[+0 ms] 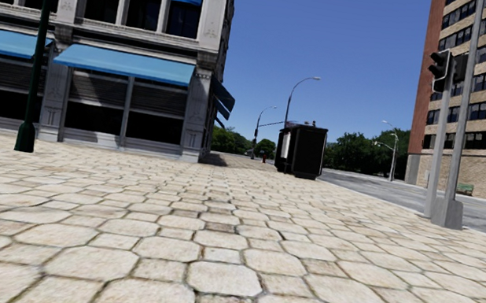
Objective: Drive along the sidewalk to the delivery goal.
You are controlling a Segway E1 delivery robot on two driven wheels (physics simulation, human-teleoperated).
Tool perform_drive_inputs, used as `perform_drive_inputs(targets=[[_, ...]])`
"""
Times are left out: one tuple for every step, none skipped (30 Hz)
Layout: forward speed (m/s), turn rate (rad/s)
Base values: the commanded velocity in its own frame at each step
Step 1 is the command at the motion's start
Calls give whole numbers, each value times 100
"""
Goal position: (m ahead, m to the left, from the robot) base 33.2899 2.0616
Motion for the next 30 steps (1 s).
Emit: perform_drive_inputs(targets=[[200, 0], [200, 0], [200, 0], [200, 0], [200, 0], [200, 0], [200, 0], [200, 0], [200, 0], [200, 0], [200, 0], [200, 0], [200, 0], [200, 0], [200, 0], [200, 0], [200, 0], [200, 0], [200, 0], [200, 0], [200, 0], [200, 0], [200, 0], [200, 0], [200, 0], [200, 0], [200, 0], [200, 0], [200, 0], [200, 0]])
